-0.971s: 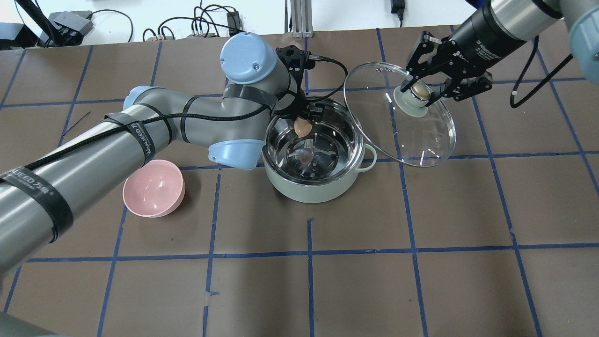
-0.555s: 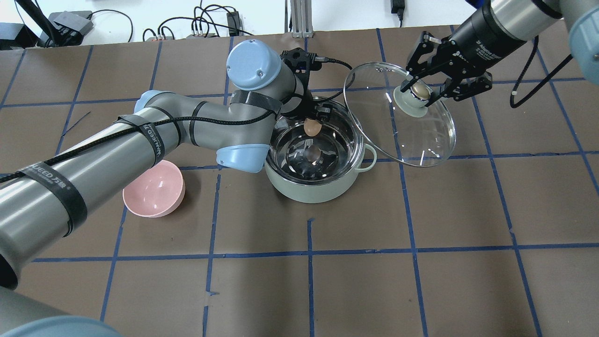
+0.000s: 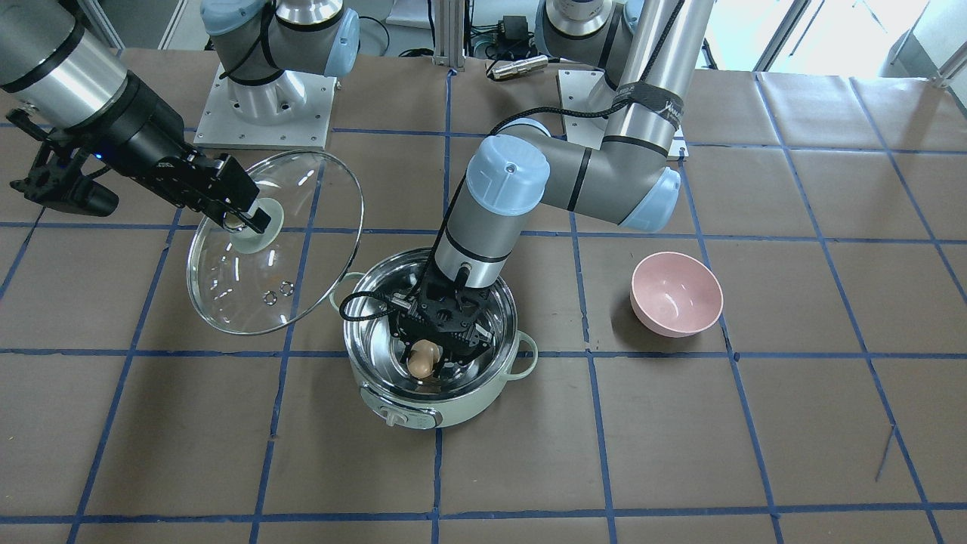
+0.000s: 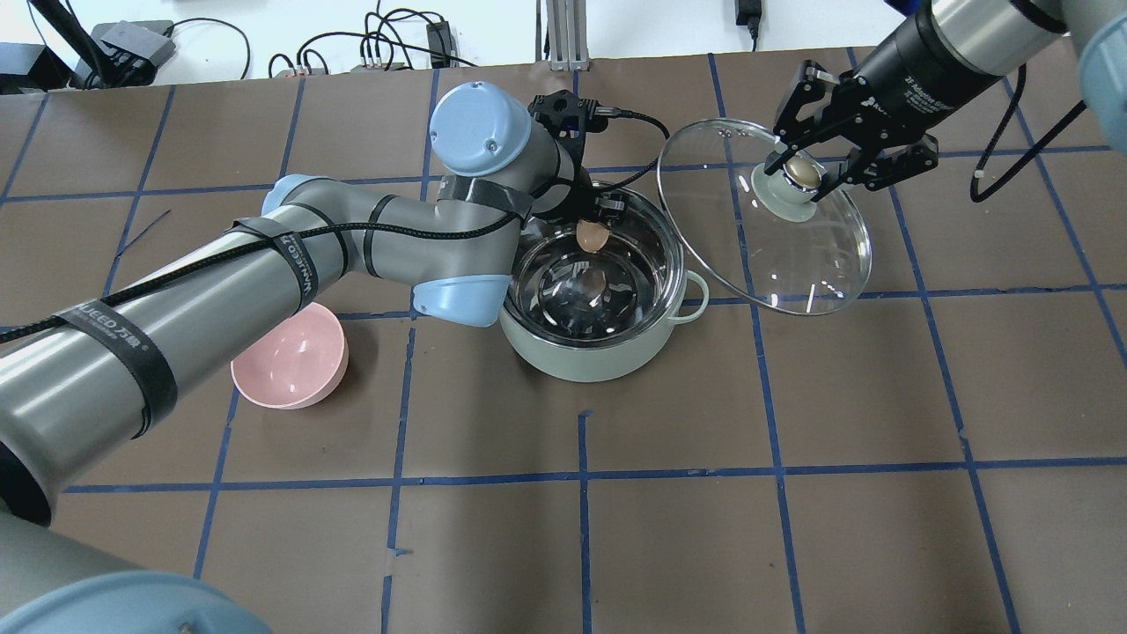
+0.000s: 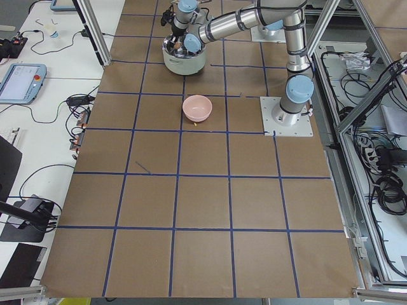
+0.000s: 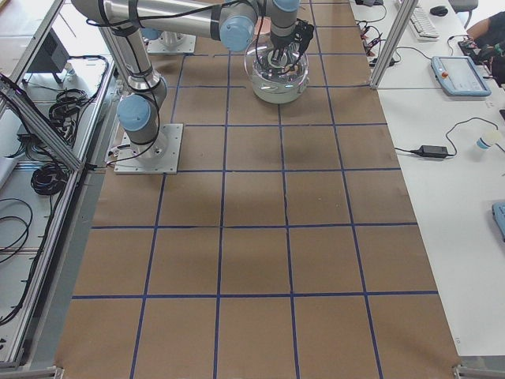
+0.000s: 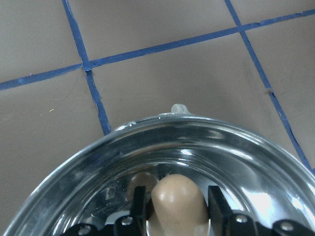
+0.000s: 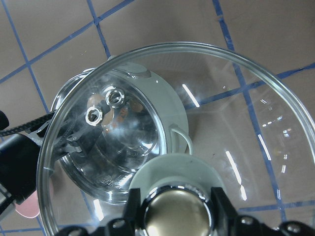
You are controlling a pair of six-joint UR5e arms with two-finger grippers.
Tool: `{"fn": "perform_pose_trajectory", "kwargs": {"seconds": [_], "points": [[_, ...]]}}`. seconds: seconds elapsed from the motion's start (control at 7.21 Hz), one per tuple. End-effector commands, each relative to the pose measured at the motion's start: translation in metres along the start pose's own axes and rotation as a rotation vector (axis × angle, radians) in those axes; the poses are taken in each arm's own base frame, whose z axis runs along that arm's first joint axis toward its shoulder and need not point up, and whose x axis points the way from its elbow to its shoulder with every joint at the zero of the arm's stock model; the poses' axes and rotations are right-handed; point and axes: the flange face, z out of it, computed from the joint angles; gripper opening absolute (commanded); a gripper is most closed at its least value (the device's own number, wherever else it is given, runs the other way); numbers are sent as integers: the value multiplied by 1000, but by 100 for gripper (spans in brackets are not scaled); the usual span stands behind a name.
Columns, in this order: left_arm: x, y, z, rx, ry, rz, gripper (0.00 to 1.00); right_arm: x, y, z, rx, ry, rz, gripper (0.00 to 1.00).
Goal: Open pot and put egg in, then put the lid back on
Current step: 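Lower the egg into the pot and open the left gripper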
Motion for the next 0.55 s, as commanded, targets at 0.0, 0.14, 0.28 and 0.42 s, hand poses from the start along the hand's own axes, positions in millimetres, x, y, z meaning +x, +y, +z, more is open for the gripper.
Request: {"fn": "perform_pose_trajectory", "kwargs": {"seconds": [0.0, 0.14, 0.28, 0.42], "points": [[0, -1, -3, 6, -4, -2, 80, 4, 2, -3, 9, 35, 2, 52], [3, -4, -19, 30, -2, -4, 86, 5, 2, -3, 7, 48, 2, 52], [5, -8, -30, 50, -4, 2, 93, 5, 3, -4, 8, 48, 1, 51], [2, -11, -55, 75, -10, -2, 97, 1, 5, -1, 2, 38, -2, 51]]}}
